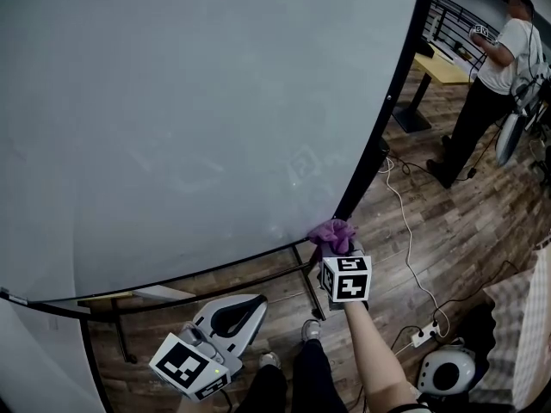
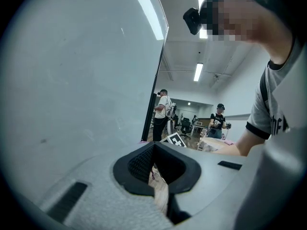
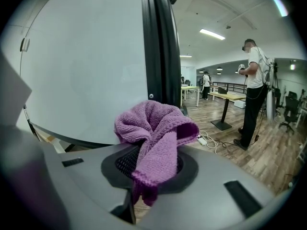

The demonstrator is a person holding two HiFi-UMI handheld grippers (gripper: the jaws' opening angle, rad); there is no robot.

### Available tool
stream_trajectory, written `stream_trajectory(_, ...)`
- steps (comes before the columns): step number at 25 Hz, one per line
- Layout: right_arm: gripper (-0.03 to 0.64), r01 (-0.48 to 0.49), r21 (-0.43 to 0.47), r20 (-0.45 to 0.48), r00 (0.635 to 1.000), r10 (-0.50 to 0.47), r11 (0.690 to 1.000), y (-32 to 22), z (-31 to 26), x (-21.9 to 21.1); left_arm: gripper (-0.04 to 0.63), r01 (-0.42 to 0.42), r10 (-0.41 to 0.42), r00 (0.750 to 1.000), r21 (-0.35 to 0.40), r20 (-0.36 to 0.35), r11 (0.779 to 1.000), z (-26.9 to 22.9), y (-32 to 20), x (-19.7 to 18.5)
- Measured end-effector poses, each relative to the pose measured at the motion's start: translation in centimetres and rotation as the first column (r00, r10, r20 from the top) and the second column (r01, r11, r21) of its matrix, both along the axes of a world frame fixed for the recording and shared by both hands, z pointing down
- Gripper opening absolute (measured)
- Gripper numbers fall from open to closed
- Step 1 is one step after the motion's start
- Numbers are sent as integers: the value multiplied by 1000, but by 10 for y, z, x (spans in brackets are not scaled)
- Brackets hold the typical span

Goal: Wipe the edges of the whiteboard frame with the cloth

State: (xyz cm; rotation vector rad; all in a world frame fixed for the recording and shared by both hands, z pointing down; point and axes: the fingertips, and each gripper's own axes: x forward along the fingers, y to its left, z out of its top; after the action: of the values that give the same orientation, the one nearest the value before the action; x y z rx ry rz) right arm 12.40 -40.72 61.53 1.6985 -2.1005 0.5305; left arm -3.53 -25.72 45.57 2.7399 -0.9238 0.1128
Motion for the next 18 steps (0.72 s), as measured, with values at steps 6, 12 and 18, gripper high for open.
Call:
stream_trajectory(6,64,-7,18,17,1000,6,1000,13,-9,2,17,-6,6,1000,17,7,1000,-8,5,-1)
stream_trajectory(12,64,0,62,27,1000,-2,998,37,-31,5,17,-12,12,1000,41,8,999,-17,13,1)
stream_trajectory(18,64,15,128,22,1000,-18,992,60,-66,-2,17,-18,18,1000,66,3,998,-26,20,-4)
